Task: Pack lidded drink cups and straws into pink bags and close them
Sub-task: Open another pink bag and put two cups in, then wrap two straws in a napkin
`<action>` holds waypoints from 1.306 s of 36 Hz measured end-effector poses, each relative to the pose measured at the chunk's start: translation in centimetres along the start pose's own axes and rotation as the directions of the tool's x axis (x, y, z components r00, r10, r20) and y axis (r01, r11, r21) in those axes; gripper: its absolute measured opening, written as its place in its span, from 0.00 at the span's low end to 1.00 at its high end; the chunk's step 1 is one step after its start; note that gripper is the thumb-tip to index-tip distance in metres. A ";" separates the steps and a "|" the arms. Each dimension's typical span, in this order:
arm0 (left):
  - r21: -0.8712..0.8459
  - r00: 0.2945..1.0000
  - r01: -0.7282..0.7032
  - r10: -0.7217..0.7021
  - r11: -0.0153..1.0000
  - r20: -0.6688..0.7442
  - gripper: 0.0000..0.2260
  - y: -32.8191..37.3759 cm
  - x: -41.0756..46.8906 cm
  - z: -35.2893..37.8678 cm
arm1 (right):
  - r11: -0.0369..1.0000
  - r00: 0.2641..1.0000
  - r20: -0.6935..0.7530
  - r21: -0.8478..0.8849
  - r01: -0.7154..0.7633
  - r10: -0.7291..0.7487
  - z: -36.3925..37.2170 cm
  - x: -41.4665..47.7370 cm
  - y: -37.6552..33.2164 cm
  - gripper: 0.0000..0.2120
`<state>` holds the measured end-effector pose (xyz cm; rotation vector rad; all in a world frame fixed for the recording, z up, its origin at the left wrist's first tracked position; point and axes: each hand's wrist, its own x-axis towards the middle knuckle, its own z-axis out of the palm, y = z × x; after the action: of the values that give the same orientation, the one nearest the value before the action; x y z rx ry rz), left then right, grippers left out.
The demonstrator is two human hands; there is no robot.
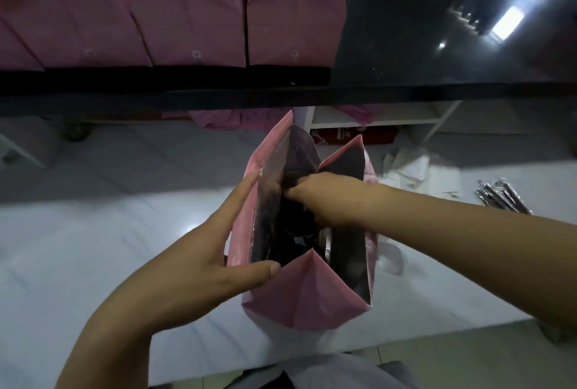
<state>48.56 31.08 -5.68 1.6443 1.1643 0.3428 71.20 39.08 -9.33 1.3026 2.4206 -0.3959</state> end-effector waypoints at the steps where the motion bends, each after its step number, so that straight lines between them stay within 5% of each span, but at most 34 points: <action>1: 0.010 1.000 -0.001 0.001 1.000 0.008 0.45 0.1 0.1 -0.1 | 1.000 1.000 0.009 -0.006 -0.010 0.010 0.1 -0.1 0.0 0.24; 6: 0.226 0.999 -0.020 0.010 0.974 0.046 0.41 1.1 -0.5 -1.3 | 0.993 0.998 0.025 0.104 -0.062 0.060 -0.9 -2.2 -0.2 0.37; 10: 0.476 0.996 -0.076 0.044 0.876 0.078 0.40 2.2 -0.9 -2.2 | 0.941 0.973 -0.175 0.326 -0.088 0.152 -3.2 -6.7 -0.5 0.27; 13: 0.541 0.996 -0.084 0.056 0.837 0.067 0.39 3.8 -0.3 -2.1 | 0.844 0.854 -0.408 0.532 -0.066 0.324 -2.9 -11.2 -0.6 0.20; 16: 0.591 0.991 -0.129 0.125 0.796 0.048 0.37 5.0 0.7 -1.5 | 0.726 0.628 -0.544 0.686 -0.049 0.557 -0.1 -15.4 -0.4 0.21; 20: 0.635 0.970 -0.215 0.239 0.742 0.048 0.34 6.2 1.9 -0.9 | 0.493 0.434 -0.424 0.868 -0.055 0.795 5.4 -19.5 -0.7 0.20; 25: 0.548 0.927 -0.355 0.359 0.757 0.105 0.35 8.1 4.0 -0.2 | 0.269 0.401 -0.184 0.948 -0.169 0.897 11.0 -23.3 -2.1 0.24; 28: 0.586 0.866 -0.488 0.442 0.647 0.233 0.37 10.6 5.6 2.6 | 0.218 0.381 -0.132 0.957 -0.192 0.915 12.6 -25.0 -2.2 0.24; 33: 0.479 0.814 -0.576 0.518 0.662 0.263 0.37 12.5 7.6 11.9 | 0.244 0.310 -0.162 0.938 -0.246 0.937 14.1 -26.6 -0.3 0.24; 38: 0.499 0.833 -0.551 0.407 0.669 0.374 0.41 10.9 9.8 20.4 | 0.207 0.351 -0.096 0.932 -0.297 0.932 17.0 -27.4 3.1 0.31; 42: 0.628 0.899 -0.430 0.248 0.649 0.360 0.43 10.8 11.7 24.2 | 0.130 0.487 0.048 0.937 -0.324 0.872 20.0 -29.0 5.7 0.33; 47: 0.730 0.964 -0.261 0.127 0.632 0.234 0.43 12.9 13.7 26.3 | 0.163 0.619 0.044 0.948 -0.274 0.784 22.5 -32.5 9.6 0.34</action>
<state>80.43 27.27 -9.84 2.5000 1.0595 -0.2009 99.88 10.96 -15.85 2.9743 1.6104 -1.4643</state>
